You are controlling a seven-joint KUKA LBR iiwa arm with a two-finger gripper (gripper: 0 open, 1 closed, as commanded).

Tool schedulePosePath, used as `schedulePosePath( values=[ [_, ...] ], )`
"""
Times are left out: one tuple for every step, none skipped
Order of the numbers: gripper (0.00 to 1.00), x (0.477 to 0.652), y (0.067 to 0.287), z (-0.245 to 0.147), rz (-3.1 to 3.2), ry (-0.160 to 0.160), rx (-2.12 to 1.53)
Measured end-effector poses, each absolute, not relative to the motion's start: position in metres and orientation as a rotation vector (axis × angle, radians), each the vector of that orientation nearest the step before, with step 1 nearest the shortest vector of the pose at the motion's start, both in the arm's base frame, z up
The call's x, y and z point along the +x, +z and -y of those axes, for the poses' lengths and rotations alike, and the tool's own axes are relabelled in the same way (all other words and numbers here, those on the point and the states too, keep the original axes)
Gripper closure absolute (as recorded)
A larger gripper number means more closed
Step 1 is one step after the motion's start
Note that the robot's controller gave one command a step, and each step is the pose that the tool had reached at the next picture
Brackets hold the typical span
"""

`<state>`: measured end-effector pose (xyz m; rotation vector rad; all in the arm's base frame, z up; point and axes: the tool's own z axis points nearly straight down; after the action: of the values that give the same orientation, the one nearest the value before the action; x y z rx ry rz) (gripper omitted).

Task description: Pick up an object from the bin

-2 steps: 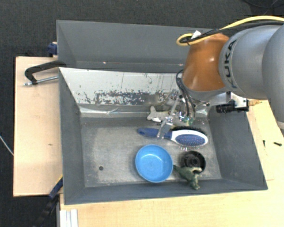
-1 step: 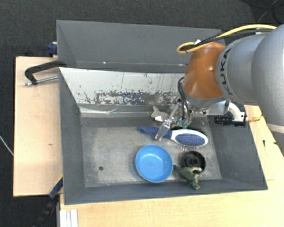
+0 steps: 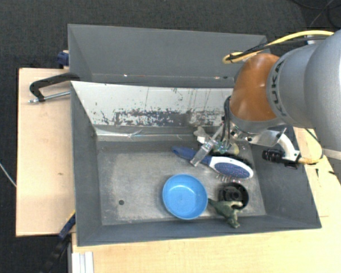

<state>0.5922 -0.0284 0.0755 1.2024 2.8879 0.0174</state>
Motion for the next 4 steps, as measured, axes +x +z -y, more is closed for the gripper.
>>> schedulePosePath(
  values=[
    [1.00,0.595,0.078,0.033,-2.872,0.011,1.201],
    [1.00,0.598,0.087,0.034,-2.888,0.005,1.202],
    [1.00,0.600,0.149,0.033,-2.893,0.006,1.200],
    [1.00,0.602,0.198,0.033,-2.895,0.006,1.197]
  ],
)
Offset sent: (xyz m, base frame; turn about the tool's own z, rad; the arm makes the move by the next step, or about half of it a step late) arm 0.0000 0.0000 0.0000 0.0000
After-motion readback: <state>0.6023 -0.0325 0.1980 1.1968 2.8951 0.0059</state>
